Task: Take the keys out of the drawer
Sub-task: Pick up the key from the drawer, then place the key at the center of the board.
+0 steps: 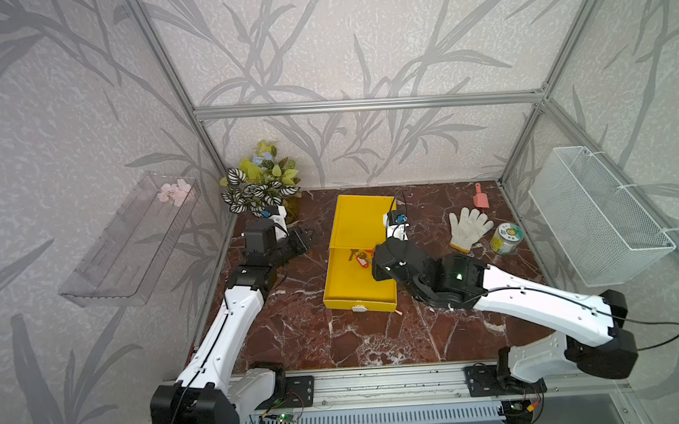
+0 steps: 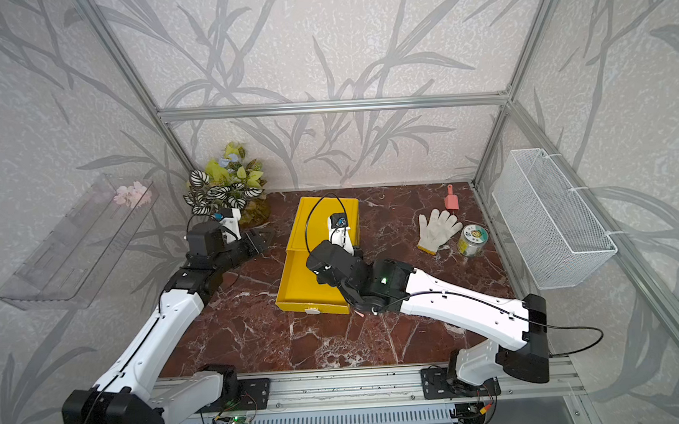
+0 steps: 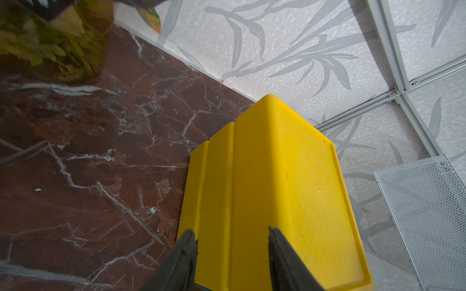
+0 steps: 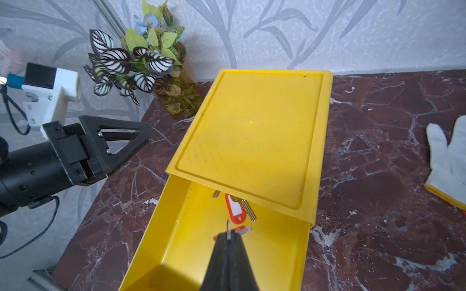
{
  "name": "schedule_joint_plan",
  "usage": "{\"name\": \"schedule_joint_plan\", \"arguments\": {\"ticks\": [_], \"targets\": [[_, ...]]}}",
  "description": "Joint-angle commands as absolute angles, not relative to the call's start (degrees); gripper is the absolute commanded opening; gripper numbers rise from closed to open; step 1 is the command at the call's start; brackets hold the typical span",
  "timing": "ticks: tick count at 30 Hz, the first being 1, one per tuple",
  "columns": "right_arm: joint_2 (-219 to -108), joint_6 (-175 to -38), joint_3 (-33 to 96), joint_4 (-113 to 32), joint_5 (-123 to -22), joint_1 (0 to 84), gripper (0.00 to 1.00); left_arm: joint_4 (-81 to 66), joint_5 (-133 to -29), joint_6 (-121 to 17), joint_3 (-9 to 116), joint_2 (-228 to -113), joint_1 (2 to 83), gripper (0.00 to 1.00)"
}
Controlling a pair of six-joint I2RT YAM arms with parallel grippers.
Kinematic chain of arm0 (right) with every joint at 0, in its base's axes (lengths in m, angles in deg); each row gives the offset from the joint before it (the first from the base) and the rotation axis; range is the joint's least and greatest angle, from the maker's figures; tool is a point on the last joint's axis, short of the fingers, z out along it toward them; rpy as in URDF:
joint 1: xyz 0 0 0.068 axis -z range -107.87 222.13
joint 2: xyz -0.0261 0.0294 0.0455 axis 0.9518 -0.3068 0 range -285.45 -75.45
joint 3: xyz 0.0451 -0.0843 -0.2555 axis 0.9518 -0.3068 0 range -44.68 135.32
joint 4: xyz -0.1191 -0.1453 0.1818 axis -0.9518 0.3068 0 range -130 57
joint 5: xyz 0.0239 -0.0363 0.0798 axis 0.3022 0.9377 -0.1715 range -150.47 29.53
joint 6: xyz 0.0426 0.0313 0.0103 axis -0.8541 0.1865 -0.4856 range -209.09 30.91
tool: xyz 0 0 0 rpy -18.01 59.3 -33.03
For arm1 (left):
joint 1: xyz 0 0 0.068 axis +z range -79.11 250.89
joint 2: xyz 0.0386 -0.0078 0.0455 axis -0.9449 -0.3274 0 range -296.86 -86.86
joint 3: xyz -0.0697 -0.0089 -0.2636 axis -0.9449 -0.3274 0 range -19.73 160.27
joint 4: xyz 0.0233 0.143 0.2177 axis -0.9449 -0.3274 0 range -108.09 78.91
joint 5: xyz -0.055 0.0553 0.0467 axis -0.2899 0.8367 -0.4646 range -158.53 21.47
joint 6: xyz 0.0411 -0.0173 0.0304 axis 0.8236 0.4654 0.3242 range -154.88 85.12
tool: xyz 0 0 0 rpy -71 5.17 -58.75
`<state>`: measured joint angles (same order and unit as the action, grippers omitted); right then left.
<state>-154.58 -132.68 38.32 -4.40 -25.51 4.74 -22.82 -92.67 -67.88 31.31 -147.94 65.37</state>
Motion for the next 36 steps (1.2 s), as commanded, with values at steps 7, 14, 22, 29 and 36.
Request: {"name": "schedule_joint_plan", "arguments": {"ticks": [7, 14, 22, 29, 36], "targets": [[-143.0, -132.7, 34.9, 8.6, -23.7, 4.4, 0.0, -31.8, -87.3, -59.3, 36.2, -136.7, 60.4, 0.47], [-136.5, -137.9, 30.6, 19.2, -21.4, 5.5, 0.0, -40.1, -81.7, -56.7, 41.9, -136.9, 47.4, 0.46], [-131.7, -139.3, 16.5, 15.2, -32.9, 17.7, 0.0, -43.9, -73.8, -56.8, 43.9, -140.6, 36.1, 0.45], [-132.2, -138.3, 1.9, 1.8, -45.1, 28.6, 0.0, -44.7, -68.9, -56.9, 44.9, -144.8, 30.0, 0.44], [-139.3, -137.7, -5.4, -11.4, -52.6, 33.4, 0.0, -43.9, -66.8, -56.9, 44.7, -147.5, 28.5, 0.44]]}}
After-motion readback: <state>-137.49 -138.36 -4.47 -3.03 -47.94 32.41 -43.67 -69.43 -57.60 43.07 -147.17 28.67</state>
